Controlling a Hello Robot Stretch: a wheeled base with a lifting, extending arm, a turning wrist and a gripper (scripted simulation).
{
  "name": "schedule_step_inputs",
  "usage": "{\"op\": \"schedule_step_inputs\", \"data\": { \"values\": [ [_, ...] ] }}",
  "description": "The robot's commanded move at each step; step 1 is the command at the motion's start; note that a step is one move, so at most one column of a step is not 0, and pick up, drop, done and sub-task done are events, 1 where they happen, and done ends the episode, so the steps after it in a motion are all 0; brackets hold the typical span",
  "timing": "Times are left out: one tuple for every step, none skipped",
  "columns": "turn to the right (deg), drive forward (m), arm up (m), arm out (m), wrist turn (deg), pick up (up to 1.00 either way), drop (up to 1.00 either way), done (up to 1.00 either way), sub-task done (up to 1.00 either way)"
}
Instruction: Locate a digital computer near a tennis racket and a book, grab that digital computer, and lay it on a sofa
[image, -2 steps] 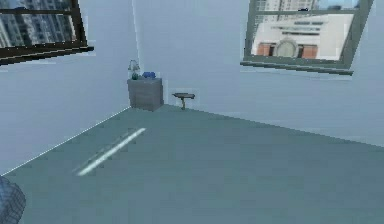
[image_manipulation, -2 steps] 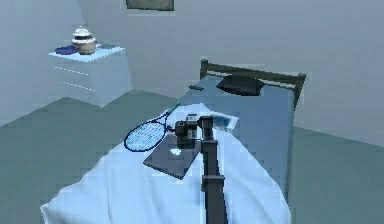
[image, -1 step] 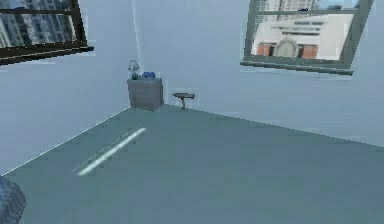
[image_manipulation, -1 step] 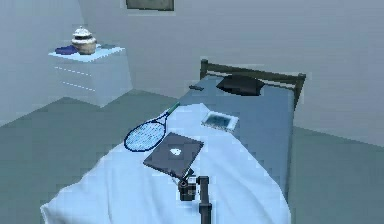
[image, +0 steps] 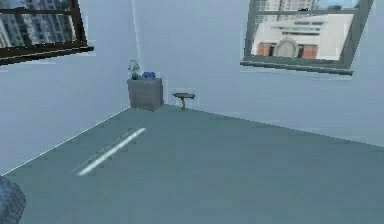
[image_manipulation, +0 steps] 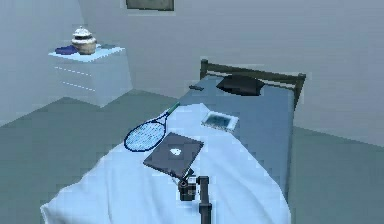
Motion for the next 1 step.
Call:
{"op": "schedule_step_inputs", "data": {
  "values": [
    [0.0,0.00,0.10,0.00,0.0,0.00,0.00,0.00,0.00]
  ]
}}
